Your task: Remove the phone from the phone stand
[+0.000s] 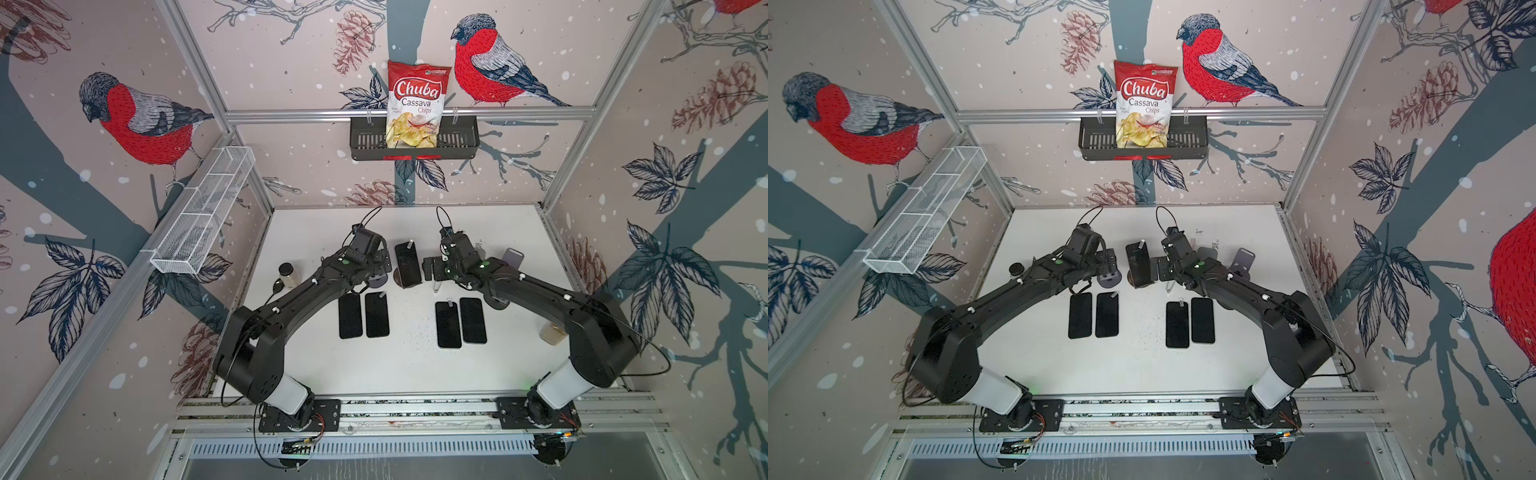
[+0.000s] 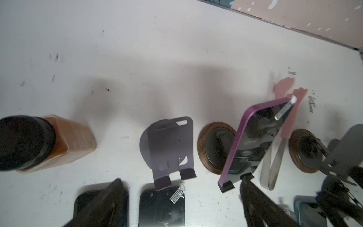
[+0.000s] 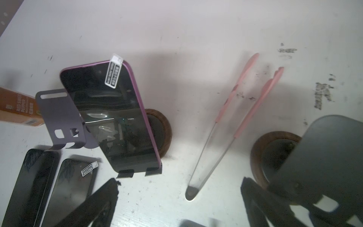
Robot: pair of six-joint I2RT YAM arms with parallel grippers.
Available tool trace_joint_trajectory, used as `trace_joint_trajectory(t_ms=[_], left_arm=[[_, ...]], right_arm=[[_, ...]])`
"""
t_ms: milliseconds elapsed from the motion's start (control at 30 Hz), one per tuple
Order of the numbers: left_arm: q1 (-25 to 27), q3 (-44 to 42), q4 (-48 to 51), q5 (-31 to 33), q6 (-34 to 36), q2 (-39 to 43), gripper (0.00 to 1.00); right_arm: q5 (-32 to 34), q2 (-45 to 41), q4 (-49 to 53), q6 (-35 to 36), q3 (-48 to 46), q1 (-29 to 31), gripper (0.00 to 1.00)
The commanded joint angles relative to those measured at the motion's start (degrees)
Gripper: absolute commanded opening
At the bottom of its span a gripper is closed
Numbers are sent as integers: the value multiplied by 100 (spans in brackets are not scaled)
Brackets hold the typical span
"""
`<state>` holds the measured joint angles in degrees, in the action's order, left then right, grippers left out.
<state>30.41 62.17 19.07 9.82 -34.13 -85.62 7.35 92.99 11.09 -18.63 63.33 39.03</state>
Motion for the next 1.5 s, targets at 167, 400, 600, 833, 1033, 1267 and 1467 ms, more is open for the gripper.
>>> trace_joint_trajectory(t_ms=[167,400,600,833,1033,1267,1467], left_arm=[[61,-894,-341,-375,-78,1021,92],[64,-1357,-351,-306,-142,1679,92],[62,-1530,-352,-252,-102,1941,92],[61,-1685,-347,-123,-89,2124,93],[61,-1777,-391,-93,-62,2205,93],[60,-1794,-387,-61,-68,2208,93],[61,-1808,-394,10,-76,2217,93]], right_arm=[[-386,313,-1030,700,-70,261,99],[-768,729,-1453,1129,-2,274,99],[-984,955,-1674,1226,43,279,99],[-1004,1157,-1808,1218,133,276,99],[-910,1308,-1848,1171,270,274,99],[-408,1456,-1942,1048,345,304,99],[-337,1571,-1980,1022,406,311,97]])
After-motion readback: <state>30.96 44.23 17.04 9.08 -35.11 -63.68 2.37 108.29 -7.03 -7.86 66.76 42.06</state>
